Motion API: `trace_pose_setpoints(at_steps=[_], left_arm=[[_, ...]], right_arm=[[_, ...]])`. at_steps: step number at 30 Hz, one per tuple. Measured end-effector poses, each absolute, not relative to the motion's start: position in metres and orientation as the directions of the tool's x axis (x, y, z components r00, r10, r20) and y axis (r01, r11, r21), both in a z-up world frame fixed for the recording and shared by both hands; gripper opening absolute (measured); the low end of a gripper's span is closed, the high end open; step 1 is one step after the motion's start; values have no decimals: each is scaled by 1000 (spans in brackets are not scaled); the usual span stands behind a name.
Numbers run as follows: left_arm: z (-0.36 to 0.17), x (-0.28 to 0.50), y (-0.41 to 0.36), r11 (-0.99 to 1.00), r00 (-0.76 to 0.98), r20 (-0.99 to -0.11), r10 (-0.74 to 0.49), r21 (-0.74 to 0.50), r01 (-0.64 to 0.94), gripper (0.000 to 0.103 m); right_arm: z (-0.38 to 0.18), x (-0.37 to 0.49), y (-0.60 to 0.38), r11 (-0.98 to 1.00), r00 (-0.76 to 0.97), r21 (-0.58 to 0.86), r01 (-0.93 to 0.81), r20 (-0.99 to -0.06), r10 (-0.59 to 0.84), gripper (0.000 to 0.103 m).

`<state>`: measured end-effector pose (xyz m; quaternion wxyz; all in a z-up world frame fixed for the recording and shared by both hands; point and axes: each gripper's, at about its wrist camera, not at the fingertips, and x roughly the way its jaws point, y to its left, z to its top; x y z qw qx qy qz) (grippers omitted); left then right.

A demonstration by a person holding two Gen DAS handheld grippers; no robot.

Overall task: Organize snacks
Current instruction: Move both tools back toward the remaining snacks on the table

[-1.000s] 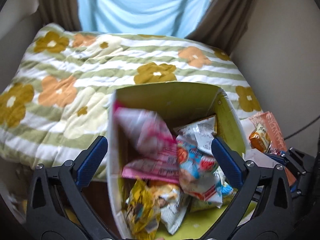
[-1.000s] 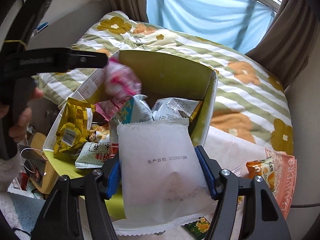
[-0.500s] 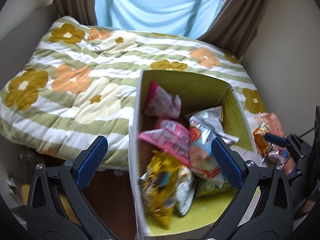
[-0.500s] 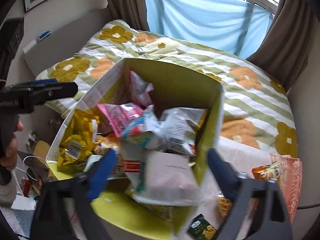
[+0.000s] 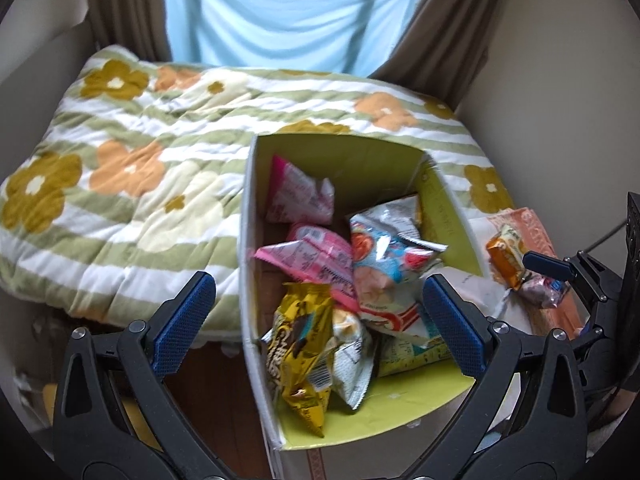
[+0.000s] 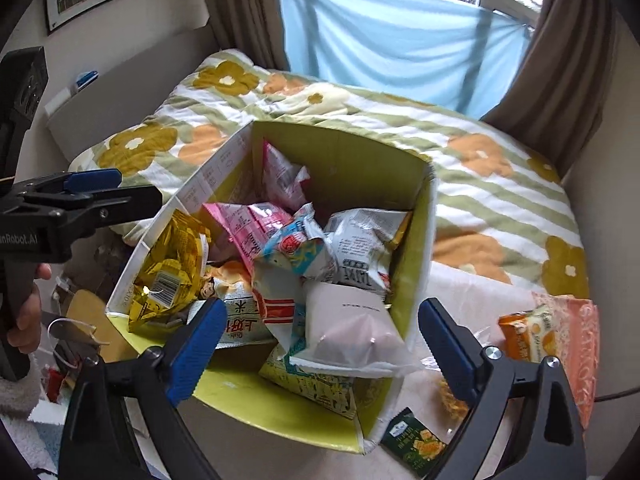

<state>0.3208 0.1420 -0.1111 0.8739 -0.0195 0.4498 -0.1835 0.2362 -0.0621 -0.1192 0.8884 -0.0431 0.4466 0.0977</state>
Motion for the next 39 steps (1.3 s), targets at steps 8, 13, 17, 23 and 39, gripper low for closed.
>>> trace_pose_setpoints(at_steps=[8, 13, 17, 23, 39], left_arm=[[-97, 313, 121, 901, 531, -745, -404, -226, 369, 103], [-88, 305, 104, 891, 532, -732, -425, -235, 388, 103], [-77, 297, 74, 885, 542, -722, -431, -220, 410, 103], [-70, 286, 7, 888, 547, -720, -427, -219, 405, 103], [-133, 297, -219, 896, 384, -830, -405, -275, 349, 103]], right_arm=[[-90, 214, -91, 995, 633, -1, -104, -772, 65, 95], [-68, 202, -131, 999, 665, 1, -34, -747, 23, 95], [-58, 189, -173, 1000, 682, -18, 14, -731, -23, 95], [-60, 178, -248, 999, 666, -17, 46, -745, -44, 95], [-142, 179, -390, 997, 489, 76, -22, -869, 77, 95]])
